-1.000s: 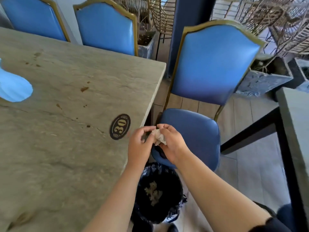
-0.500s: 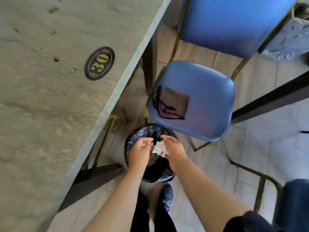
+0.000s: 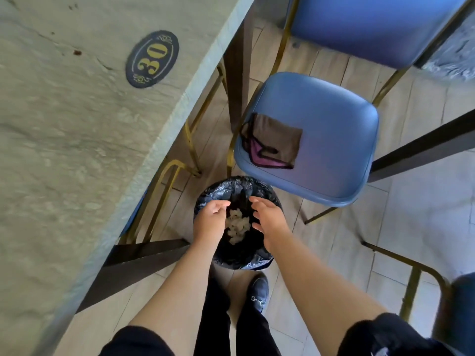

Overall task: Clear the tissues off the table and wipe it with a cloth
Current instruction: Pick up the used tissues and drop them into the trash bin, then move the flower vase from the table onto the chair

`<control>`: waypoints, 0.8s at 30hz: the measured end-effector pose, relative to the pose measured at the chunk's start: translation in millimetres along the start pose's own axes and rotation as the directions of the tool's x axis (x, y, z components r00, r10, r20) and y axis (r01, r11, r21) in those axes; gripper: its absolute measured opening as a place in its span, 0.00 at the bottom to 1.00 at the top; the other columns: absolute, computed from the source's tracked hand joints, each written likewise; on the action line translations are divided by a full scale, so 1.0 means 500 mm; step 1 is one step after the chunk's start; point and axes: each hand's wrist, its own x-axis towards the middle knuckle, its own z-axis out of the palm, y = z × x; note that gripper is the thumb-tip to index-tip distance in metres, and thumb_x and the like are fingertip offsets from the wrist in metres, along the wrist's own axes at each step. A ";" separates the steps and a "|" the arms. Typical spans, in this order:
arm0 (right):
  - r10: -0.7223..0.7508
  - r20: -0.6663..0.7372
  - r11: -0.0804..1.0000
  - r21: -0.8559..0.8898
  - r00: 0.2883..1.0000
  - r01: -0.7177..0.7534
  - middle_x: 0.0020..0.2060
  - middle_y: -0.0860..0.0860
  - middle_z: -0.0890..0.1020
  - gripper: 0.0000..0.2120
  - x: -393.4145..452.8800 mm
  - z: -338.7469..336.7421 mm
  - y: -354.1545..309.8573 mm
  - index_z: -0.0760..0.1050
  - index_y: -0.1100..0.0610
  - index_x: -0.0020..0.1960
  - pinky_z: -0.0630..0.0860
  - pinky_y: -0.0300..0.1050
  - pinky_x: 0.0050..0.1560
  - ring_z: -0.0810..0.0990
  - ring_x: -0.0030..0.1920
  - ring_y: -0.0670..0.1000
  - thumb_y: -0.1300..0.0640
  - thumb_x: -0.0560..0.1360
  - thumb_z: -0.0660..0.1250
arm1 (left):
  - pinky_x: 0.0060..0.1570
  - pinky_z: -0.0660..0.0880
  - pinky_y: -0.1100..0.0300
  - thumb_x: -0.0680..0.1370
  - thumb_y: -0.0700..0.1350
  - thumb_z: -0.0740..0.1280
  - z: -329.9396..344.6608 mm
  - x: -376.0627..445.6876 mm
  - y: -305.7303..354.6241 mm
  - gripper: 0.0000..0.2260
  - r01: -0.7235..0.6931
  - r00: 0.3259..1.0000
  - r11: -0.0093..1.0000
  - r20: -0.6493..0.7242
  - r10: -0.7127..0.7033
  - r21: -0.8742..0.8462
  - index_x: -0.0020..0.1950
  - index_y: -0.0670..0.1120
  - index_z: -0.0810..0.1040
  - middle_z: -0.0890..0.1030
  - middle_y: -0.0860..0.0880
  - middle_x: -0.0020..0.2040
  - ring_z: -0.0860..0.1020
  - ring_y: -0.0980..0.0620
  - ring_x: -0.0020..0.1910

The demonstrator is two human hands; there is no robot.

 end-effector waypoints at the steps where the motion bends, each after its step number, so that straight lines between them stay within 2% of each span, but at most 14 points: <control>1: -0.027 0.002 1.000 0.014 1.000 0.026 0.52 0.46 0.78 0.10 -0.021 0.007 -0.015 0.78 0.49 0.58 0.73 0.51 0.63 0.74 0.57 0.50 0.55 0.80 0.60 | 0.63 0.72 0.53 0.80 0.40 0.60 -0.010 -0.015 0.021 0.12 -0.018 1.000 1.000 0.000 0.018 0.005 0.46 0.54 0.79 0.82 0.53 0.55 0.78 0.53 0.57; 4: -0.131 0.011 0.991 0.036 0.991 0.130 0.53 0.49 0.80 0.10 -0.089 0.025 -0.066 0.78 0.48 0.52 0.76 0.50 0.58 0.77 0.55 0.50 0.57 0.79 0.60 | 0.57 0.72 0.58 0.81 0.43 0.60 -0.042 -0.067 0.098 0.09 -0.107 0.994 0.993 0.016 0.107 0.045 0.52 0.51 0.80 0.81 0.54 0.55 0.76 0.54 0.55; 7: -0.242 0.004 0.970 0.037 0.970 0.242 0.51 0.49 0.80 0.10 -0.169 0.035 -0.129 0.78 0.49 0.51 0.76 0.47 0.51 0.78 0.51 0.49 0.58 0.79 0.59 | 0.51 0.70 0.61 0.81 0.44 0.61 -0.084 -0.120 0.173 0.09 -0.235 0.972 0.964 0.010 0.236 0.121 0.53 0.52 0.80 0.81 0.55 0.52 0.76 0.56 0.53; 11: -0.362 0.007 0.932 0.022 0.932 0.361 0.43 0.47 0.79 0.12 -0.267 0.049 -0.216 0.78 0.52 0.51 0.76 0.46 0.48 0.77 0.45 0.48 0.61 0.80 0.57 | 0.56 0.74 0.58 0.80 0.44 0.60 -0.161 -0.190 0.259 0.10 -0.344 0.937 0.933 -0.026 0.348 0.102 0.54 0.52 0.80 0.81 0.57 0.52 0.79 0.57 0.54; 14: -0.429 0.040 0.903 0.055 0.903 0.426 0.38 0.49 0.78 0.13 -0.324 0.075 -0.272 0.78 0.52 0.47 0.73 0.44 0.42 0.75 0.40 0.48 0.62 0.80 0.57 | 0.57 0.75 0.54 0.81 0.43 0.60 -0.231 -0.225 0.309 0.10 -0.371 0.927 0.928 -0.068 0.369 -0.033 0.52 0.53 0.80 0.81 0.57 0.50 0.79 0.55 0.54; 16: -0.456 0.072 0.889 0.066 0.887 0.452 0.38 0.50 0.78 0.13 -0.354 0.103 -0.301 0.78 0.52 0.46 0.72 0.44 0.41 0.74 0.39 0.48 0.62 0.79 0.57 | 0.56 0.77 0.50 0.80 0.44 0.61 -0.283 -0.233 0.329 0.09 -0.383 0.918 0.922 -0.135 0.373 -0.058 0.49 0.56 0.79 0.81 0.58 0.49 0.79 0.54 0.53; 21: -0.515 0.165 0.855 0.027 0.841 0.518 0.43 0.50 0.79 0.11 -0.409 0.206 -0.353 0.79 0.53 0.49 0.74 0.45 0.45 0.76 0.43 0.48 0.60 0.79 0.58 | 0.48 0.75 0.53 0.80 0.43 0.62 -0.423 -0.225 0.357 0.09 -0.444 0.873 0.887 -0.284 0.397 -0.123 0.49 0.56 0.79 0.83 0.50 0.52 0.79 0.52 0.48; 24: -0.525 0.225 0.843 0.010 0.821 0.537 0.45 0.50 0.79 0.10 -0.431 0.288 -0.378 0.78 0.53 0.50 0.75 0.46 0.47 0.76 0.44 0.49 0.59 0.80 0.58 | 0.47 0.74 0.53 0.80 0.42 0.62 -0.507 -0.202 0.359 0.10 -0.452 0.856 0.876 -0.358 0.373 -0.168 0.47 0.56 0.79 0.82 0.51 0.50 0.78 0.51 0.48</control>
